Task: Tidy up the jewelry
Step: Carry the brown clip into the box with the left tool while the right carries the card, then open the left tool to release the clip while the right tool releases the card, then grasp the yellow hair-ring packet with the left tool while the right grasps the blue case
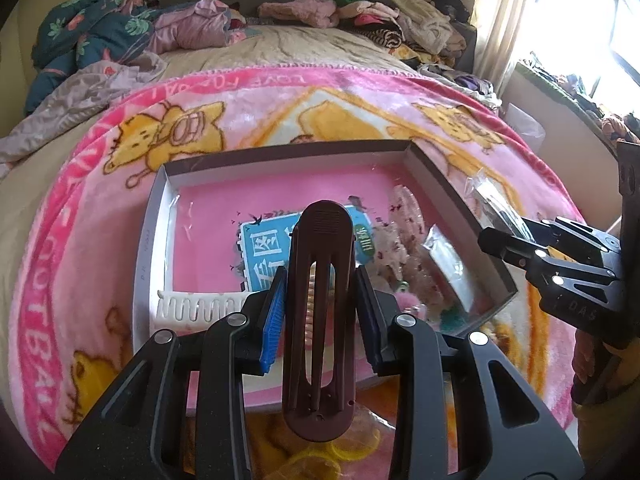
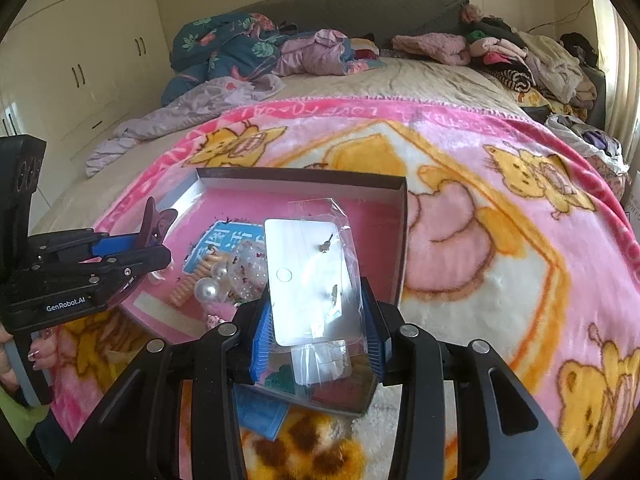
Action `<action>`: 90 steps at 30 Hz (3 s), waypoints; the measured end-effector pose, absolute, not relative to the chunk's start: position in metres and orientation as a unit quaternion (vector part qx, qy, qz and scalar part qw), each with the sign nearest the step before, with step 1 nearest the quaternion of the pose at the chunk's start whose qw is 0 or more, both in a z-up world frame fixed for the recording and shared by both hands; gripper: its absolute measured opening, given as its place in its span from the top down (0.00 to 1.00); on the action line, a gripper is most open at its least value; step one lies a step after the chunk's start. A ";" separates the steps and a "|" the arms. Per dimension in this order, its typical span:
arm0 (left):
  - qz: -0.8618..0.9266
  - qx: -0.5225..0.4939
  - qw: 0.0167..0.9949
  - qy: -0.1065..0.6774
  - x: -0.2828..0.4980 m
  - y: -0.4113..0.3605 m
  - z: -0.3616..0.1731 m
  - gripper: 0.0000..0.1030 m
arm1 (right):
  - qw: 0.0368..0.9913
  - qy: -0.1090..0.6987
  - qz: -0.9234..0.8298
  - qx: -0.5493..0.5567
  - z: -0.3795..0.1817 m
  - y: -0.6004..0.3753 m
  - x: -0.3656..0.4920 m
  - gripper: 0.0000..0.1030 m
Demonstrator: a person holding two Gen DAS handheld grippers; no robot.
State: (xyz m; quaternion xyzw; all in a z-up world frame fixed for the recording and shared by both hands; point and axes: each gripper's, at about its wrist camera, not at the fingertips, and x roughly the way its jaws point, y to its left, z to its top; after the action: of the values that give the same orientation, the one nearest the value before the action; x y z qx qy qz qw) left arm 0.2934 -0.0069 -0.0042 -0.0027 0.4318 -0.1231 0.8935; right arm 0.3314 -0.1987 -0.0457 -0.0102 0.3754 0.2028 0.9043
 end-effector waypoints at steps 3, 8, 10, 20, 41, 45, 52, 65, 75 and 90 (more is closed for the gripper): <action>-0.120 -0.004 0.891 0.438 0.297 -0.005 -0.011 0.75 | 0.902 0.380 0.203 -0.013 -0.052 -0.194 0.335 0.64; -0.119 -0.009 0.889 0.441 0.299 -0.002 -0.018 0.75 | 0.900 0.388 0.200 -0.011 -0.060 -0.189 0.341 0.64; -0.119 -0.010 0.889 0.443 0.299 -0.001 -0.020 0.75 | 0.899 0.389 0.199 -0.011 -0.061 -0.188 0.344 0.64; -0.120 -0.017 0.886 0.447 0.301 0.005 -0.027 0.75 | 0.894 0.405 0.192 -0.008 -0.073 -0.178 0.353 0.62; -0.115 -0.024 0.904 0.410 0.268 0.013 0.006 0.41 | 0.912 0.373 0.170 -0.002 -0.046 -0.200 0.295 0.22; -0.110 -0.024 0.909 0.401 0.255 0.016 0.013 0.34 | 0.915 0.366 0.170 -0.004 -0.039 -0.202 0.283 0.20; -0.102 -0.017 0.915 0.391 0.231 0.022 0.019 0.28 | 0.917 0.359 0.171 -0.007 -0.033 -0.202 0.263 0.18; -0.098 -0.009 0.914 0.394 0.195 0.031 0.009 0.25 | 0.915 0.363 0.175 -0.020 -0.034 -0.191 0.232 0.18; -0.110 0.029 0.900 0.421 0.176 0.027 -0.021 0.25 | 0.910 0.376 0.172 -0.029 -0.048 -0.182 0.220 0.18; -0.131 0.073 0.883 0.445 0.192 0.020 -0.054 0.25 | 0.891 0.420 0.175 -0.005 -0.092 -0.173 0.246 0.21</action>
State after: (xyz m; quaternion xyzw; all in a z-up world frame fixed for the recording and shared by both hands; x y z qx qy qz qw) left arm 0.1917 0.0203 -0.0538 0.0727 0.4447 -0.1308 0.8831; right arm 0.2458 -0.1735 -0.0916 -0.0054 0.4195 0.1749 0.8907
